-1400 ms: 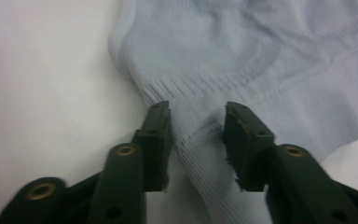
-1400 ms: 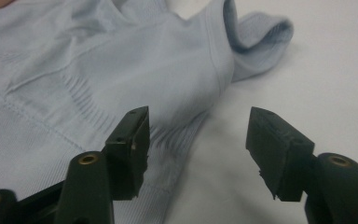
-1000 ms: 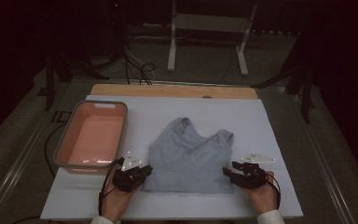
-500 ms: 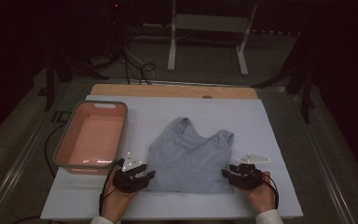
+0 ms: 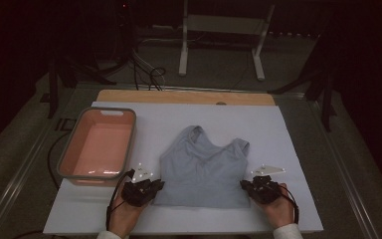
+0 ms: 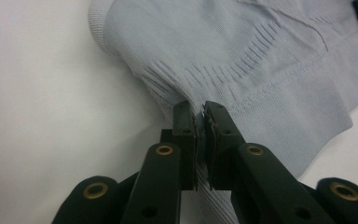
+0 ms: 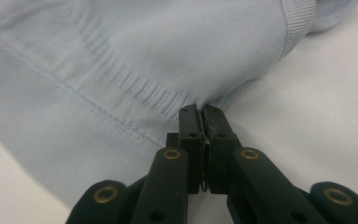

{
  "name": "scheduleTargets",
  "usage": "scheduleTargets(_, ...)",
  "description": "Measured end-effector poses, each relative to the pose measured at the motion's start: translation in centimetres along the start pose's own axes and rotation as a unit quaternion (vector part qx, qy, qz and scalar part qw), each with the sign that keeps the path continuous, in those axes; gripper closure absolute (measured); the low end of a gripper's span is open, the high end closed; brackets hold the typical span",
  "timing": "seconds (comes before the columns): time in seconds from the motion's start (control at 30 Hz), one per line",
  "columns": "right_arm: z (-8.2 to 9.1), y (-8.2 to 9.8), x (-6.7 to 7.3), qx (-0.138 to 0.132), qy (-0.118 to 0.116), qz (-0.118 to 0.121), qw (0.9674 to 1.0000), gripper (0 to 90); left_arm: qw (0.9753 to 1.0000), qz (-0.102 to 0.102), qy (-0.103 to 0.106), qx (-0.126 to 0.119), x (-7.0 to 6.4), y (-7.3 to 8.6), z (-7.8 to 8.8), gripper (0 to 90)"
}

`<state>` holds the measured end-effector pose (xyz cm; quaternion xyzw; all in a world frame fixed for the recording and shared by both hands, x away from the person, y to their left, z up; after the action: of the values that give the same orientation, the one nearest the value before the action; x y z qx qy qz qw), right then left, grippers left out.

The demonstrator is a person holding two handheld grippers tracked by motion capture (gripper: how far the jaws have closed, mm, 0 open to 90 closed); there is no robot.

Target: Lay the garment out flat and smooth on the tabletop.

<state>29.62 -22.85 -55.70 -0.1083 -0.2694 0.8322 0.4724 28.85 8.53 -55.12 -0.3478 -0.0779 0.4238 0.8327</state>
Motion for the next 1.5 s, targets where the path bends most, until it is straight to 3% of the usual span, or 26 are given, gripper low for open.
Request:
scheduleTargets(0.3, 2.7, 1.9, 1.0, -0.016, -0.027, -0.013, 0.9994, 88.0, 0.9999, -0.002, 0.009, -0.007, -0.5, 0.1, 0.5, 84.8)
scheduleTargets(0.53, 4.2, 3.5, 1.3, -0.017, -0.032, -0.018, 0.9992, 88.1, 0.9994, -0.013, 0.031, -0.011, -1.9, 0.2, 0.9, 84.7)
scheduleTargets(0.7, 4.6, 4.5, 1.3, -0.012, -0.032, -0.022, 0.9992, 87.2, 0.9991, -0.022, 0.036, -0.011, -2.7, 0.2, 0.9, 84.6)
scheduleTargets(0.73, 4.7, 4.6, 1.2, -0.011, -0.026, -0.020, 0.9994, 85.2, 0.9991, -0.023, 0.035, -0.012, -2.7, 0.1, 0.9, 84.6)
scheduleTargets(0.8, 4.7, 4.2, 0.5, -0.017, 0.005, -0.018, 0.9997, 66.9, 0.9990, -0.022, 0.036, -0.015, -2.6, 0.0, 1.0, 84.6)
scheduleTargets(0.87, 4.8, 3.5, -0.2, -0.026, 0.025, -0.020, 0.9991, 54.4, 0.9990, -0.022, 0.034, -0.018, -2.5, -0.1, 1.1, 84.7)
scheduleTargets(0.93, 4.8, 2.6, -0.8, -0.037, 0.038, -0.023, 0.9984, 48.6, 0.9990, -0.023, 0.033, -0.020, -2.4, -0.1, 1.2, 84.7)
scheduleTargets(1.03, 4.4, 1.2, -1.6, -0.046, 0.049, -0.022, 0.9975, 46.8, 0.9991, -0.019, 0.032, -0.021, -2.3, -0.1, 1.2, 84.7)
scheduleTargets(1.23, 2.8, -1.2, -2.9, -0.053, 0.046, -0.036, 0.9969, 50.2, 0.9993, -0.012, 0.029, -0.020, -1.5, -0.1, 1.3, 84.7)
scheduleTargets(1.27, 2.4, -1.3, -3.1, -0.047, 0.042, -0.039, 0.9972, 53.0, 0.9993, -0.009, 0.029, -0.021, -1.4, -0.1, 1.4, 84.7)
scheduleTargets(1.4, 1.1, -0.8, -2.7, -0.021, 0.014, -0.041, 0.9988, 80.0, 0.9992, -0.002, 0.035, -0.021, -1.2, 0.0, 1.3, 84.7)
scheduleTargets(1.5, 1.4, -0.4, -2.5, -0.014, 0.011, -0.040, 0.9990, 84.8, 0.9991, -0.003, 0.037, -0.020, -1.4, 0.0, 1.2, 84.7)
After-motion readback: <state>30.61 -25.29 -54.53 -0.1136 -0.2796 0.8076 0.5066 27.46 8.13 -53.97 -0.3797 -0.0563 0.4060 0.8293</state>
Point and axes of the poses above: each handheld gripper's, and its own axes: z roughly backward along the jaws, y roughly out of its underside, x roughly to its left, the point moved 8 cm from there along -z, roughly forward along the jaws, and after that the axes turned 6 degrees about x, right-handed, at the moved point
